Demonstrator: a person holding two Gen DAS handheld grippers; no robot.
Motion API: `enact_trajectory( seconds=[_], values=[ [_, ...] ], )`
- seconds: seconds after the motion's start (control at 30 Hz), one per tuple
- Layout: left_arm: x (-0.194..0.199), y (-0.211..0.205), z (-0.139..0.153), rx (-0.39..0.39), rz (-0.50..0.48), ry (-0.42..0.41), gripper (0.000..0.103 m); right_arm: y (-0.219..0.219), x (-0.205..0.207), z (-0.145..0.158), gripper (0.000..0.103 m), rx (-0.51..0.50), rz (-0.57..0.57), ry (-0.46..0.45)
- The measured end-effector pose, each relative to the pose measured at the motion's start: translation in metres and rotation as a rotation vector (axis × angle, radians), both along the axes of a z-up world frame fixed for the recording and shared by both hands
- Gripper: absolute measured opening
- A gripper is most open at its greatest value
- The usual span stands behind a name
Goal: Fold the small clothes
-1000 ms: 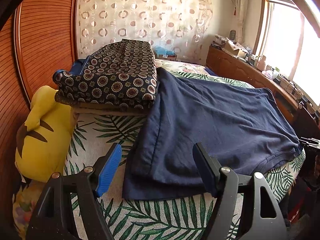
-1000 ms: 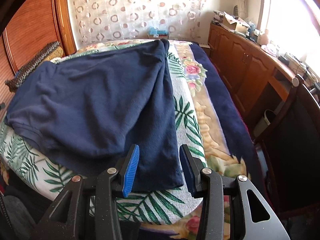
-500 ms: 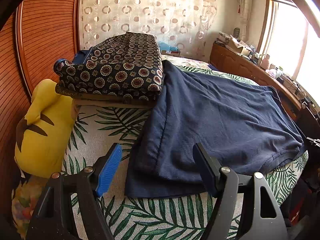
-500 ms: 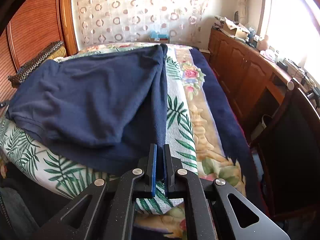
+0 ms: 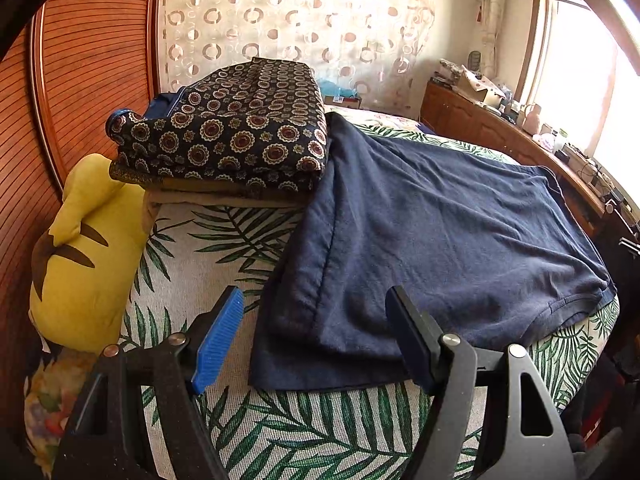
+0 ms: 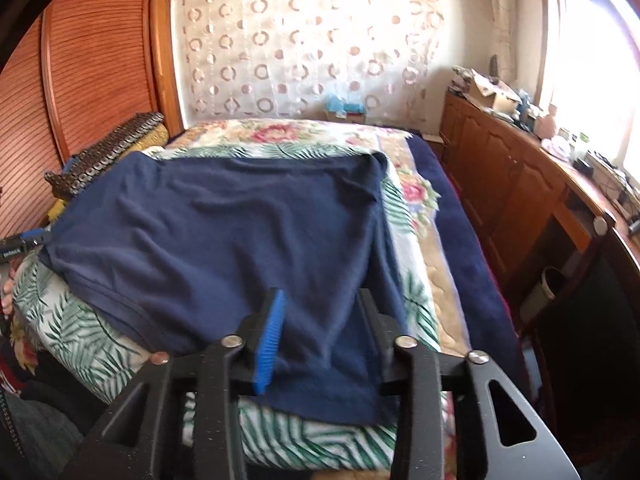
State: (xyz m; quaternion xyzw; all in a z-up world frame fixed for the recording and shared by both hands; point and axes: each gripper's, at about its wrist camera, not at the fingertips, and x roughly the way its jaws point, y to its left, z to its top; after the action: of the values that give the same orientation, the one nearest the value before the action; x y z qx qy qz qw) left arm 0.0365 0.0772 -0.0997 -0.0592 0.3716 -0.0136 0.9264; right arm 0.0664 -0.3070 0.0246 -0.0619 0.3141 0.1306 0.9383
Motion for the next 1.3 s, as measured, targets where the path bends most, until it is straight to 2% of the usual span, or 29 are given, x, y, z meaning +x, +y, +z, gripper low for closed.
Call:
enact_trajectory(
  seconds=[0.03,0.17,0.37,0.57,0.7,0.77,0.87,0.93,0.97,1.07,1.13,1.3],
  values=[
    [0.0,0.001,0.0,-0.002,0.002,0.001,0.074,0.005,0.002,0.0,0.051,0.007,0.008,-0.004],
    [-0.001,0.003,-0.003,-0.004,0.008,0.007,0.074,0.028,0.012,-0.008,0.051,0.005,0.049,0.017],
    [-0.002,0.007,-0.006,-0.004,0.015,0.016,0.074,0.066,0.031,-0.037,0.051,0.009,0.125,0.093],
    [-0.009,0.014,-0.008,-0.018,0.028,0.011,0.074,0.076,0.047,-0.055,0.052,0.019,0.136,0.138],
    [-0.014,0.019,-0.007,-0.032,0.044,0.003,0.074,0.077,0.047,-0.059,0.054,0.003,0.126,0.104],
    [-0.017,0.021,-0.006,-0.034,0.049,-0.005,0.074,0.079,0.041,-0.062,0.065,-0.006,0.127,0.088],
    [-0.022,0.024,-0.004,-0.035,0.058,-0.016,0.074,0.09,0.03,-0.063,0.073,-0.049,0.142,0.062],
    [-0.025,0.026,-0.004,-0.035,0.063,-0.022,0.074,0.091,0.027,-0.065,0.076,-0.035,0.139,0.063],
    [-0.024,0.026,-0.004,-0.038,0.061,-0.02,0.073,0.092,0.026,-0.066,0.076,-0.04,0.14,0.059],
    [-0.021,0.027,-0.007,-0.076,0.035,-0.012,0.056,0.091,0.024,-0.066,0.077,-0.037,0.139,0.052],
    [-0.018,0.029,-0.009,-0.12,0.021,-0.001,0.054,0.092,0.023,-0.067,0.077,-0.035,0.14,0.047],
    [-0.008,0.025,-0.012,-0.115,0.013,0.019,0.054,0.092,0.02,-0.067,0.077,-0.034,0.146,0.045]
  ],
)
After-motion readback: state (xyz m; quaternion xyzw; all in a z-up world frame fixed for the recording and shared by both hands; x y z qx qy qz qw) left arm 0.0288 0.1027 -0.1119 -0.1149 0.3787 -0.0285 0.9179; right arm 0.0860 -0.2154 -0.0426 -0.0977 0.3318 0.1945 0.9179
